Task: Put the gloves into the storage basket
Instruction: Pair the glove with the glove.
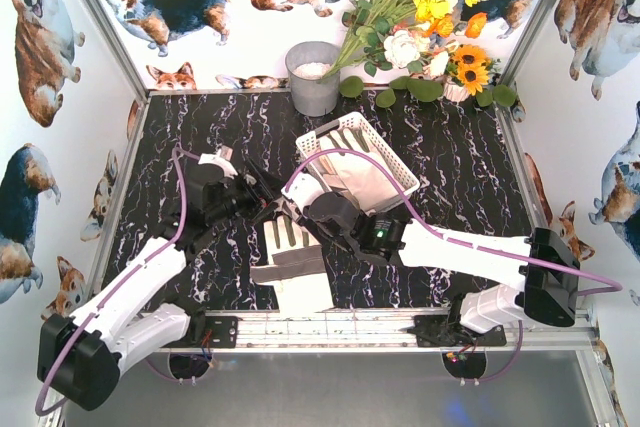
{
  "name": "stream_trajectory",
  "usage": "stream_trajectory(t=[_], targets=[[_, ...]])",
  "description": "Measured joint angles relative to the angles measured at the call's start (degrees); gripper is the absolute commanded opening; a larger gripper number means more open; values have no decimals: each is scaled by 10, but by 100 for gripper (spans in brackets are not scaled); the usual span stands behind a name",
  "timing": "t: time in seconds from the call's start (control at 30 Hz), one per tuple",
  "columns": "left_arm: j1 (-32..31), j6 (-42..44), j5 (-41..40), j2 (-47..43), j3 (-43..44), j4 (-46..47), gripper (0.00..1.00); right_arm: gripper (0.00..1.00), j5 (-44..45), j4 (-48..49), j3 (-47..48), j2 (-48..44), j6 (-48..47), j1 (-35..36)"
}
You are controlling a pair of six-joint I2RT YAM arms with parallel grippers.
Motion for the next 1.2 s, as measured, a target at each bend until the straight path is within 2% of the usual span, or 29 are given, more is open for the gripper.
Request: stream_trajectory(t=[0.1,0.2,0.3,0.43,0.47,0.53,0.63,0.77,0.87,0.97,1.1,1.2], targets=[[-18,-12,-4,4,0,9,76,0,0,0,0,0,-1,0],[-33,-19,-5,16,0,21,62,0,0,0,0,0,-2,0],[-45,-27,-9,29,0,29,43,0,0,0,0,0,-6,0],[-53,-32,-19,33,0,37,11,0,1,0,0,0,-10,0],[-54,-31,-21,33,0,39,8,0,1,0,0,0,-10,0],[-55,-32,-23,33,0,40,0,23,3,0,0,0,-10,0],[-56,-29,-27,33,0,39,0,56,8,0,0,-2,-7,0],[-56,-21,-36,33,8,18,0,74,17,-1,-5,-28,1,-3],[-56,-15,-47,29,17,6,0,77,-2,-5,-8,-61,19,-22],[-56,-11,-51,20,22,3,0,77,-61,-5,-10,-96,64,-78],[-56,-1,-56,16,30,1,0,76,-146,-4,-16,-130,168,-165],[-56,-1,-60,7,30,3,0,76,-204,-4,-18,-132,267,-204]])
